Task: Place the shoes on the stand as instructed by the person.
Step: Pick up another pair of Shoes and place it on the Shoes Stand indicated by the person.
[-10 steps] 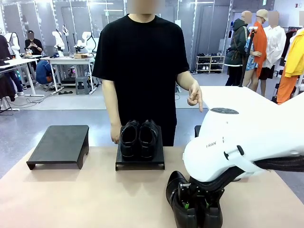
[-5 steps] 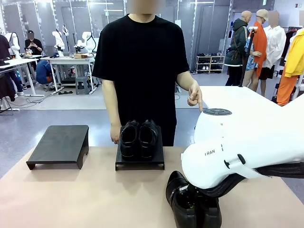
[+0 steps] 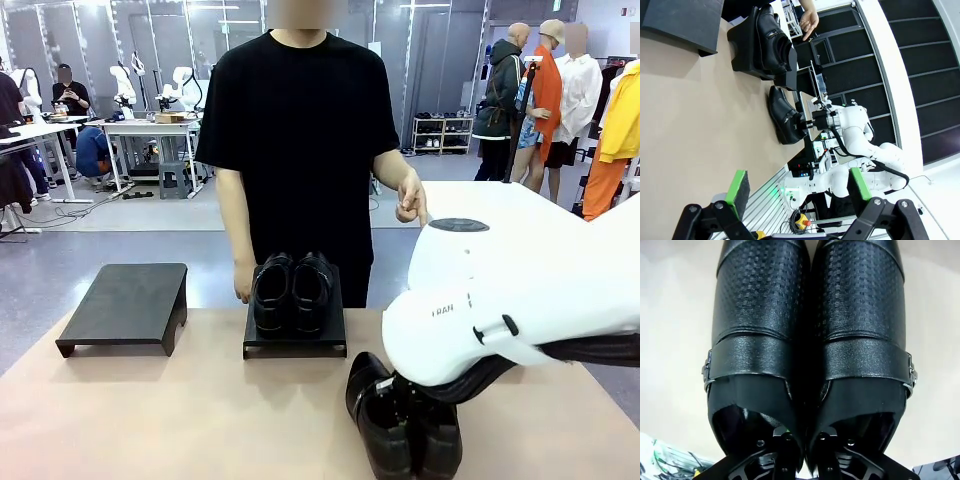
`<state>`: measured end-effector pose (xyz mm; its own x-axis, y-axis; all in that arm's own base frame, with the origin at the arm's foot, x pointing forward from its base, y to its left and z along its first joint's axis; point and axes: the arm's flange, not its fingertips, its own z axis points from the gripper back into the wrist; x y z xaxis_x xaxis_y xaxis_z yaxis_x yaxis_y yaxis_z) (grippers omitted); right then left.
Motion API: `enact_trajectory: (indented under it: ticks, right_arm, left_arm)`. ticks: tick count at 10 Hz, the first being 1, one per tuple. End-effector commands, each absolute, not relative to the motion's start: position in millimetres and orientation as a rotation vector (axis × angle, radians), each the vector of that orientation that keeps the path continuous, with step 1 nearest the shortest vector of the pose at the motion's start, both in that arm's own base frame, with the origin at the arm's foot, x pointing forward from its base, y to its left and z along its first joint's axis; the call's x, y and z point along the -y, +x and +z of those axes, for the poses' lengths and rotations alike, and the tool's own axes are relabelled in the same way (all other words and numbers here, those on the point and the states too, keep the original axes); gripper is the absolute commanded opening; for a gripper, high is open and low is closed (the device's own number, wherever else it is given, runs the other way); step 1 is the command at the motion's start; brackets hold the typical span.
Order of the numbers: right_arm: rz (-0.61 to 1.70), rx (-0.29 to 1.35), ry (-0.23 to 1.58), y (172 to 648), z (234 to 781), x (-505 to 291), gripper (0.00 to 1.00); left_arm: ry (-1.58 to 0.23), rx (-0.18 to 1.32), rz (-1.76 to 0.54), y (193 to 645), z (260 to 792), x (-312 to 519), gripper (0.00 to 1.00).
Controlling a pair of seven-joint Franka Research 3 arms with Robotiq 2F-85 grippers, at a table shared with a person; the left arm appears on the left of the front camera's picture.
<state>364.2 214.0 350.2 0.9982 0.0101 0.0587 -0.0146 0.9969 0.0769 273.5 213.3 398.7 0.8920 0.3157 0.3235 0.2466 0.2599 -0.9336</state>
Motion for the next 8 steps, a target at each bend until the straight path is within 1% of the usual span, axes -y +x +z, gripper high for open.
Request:
enact_trajectory:
  ticks: [1,4,7,8]
  right_arm:
    - [-0.025,0.128,0.119,361.9,397.1,-201.4,0.0]
    - [-0.031,0.234,0.152,378.5,457.4,-154.6,0.0]
    - [-0.029,0.302,0.188,407.6,499.5,-99.6,0.0]
    - [-0.03,0.333,0.173,420.7,509.4,-82.2,0.0]
  left_arm:
    - [-1.329,0.502,0.028,271.4,401.3,-215.3,1.0]
    - [-1.329,0.502,0.028,271.4,401.3,-215.3,1.0]
    - [-1.329,0.502,0.028,271.4,401.3,-215.3,1.0]
    - [-1.329,0.502,0.028,271.4,401.3,-215.3,1.0]
